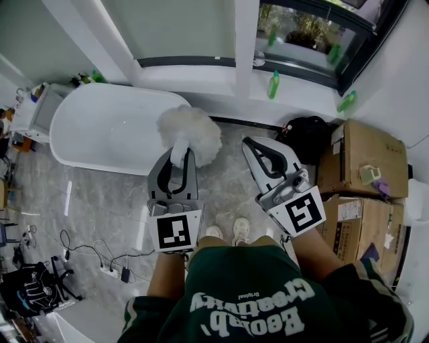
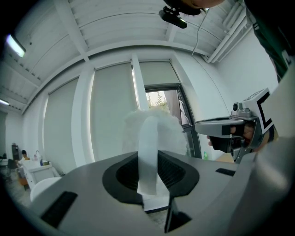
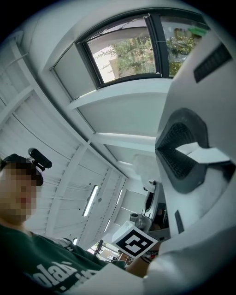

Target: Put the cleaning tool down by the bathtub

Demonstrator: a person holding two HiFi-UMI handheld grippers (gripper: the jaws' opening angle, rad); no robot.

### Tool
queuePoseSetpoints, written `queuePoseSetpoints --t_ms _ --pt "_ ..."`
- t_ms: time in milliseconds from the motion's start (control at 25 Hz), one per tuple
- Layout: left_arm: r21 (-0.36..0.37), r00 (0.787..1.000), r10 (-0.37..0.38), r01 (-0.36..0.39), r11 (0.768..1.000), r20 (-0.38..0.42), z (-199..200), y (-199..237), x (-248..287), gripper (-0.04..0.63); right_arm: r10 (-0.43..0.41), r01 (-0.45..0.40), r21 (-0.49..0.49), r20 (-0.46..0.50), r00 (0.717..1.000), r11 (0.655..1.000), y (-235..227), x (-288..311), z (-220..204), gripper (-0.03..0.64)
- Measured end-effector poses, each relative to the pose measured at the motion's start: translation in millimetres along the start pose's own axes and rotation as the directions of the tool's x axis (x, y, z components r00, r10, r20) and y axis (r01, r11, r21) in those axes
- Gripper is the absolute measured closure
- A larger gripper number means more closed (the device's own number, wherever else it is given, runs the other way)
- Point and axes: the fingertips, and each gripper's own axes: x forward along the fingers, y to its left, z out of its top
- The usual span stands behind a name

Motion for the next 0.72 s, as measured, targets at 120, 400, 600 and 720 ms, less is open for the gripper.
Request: queuePoseSetpoints --t_ms 120,400,600,720 --pt "0.005 1.0 0.002 -0.002 1.0 0.004 3.8 -7.5 1.0 0.499 -0.005 0.005 0.006 0.009 1.0 1.0 -7.0 -6.6 1.3 0.601" --pt "0.017 1.0 0.007 -0.007 1.0 0.01 9.4 -19.1 5.1 0.499 -0.001 0.0 0.019 0.024 1.0 1.0 -15.0 -17.7 1.0 0.601" --pt "0.019 1.0 0.013 -0.013 1.0 0.014 12.4 -17.6 17.9 0.499 -0.006 0.005 0.023 0.034 0.999 1.0 -25.7 -12.2 0.0 0.601" --pt "0.01 1.0 0.007 -0.007 1.0 0.014 10.8 -17.2 30.6 0.499 -0.017 0.017 0.018 0.032 0.999 1.0 -35.0 -7.5 -4.2 0.601"
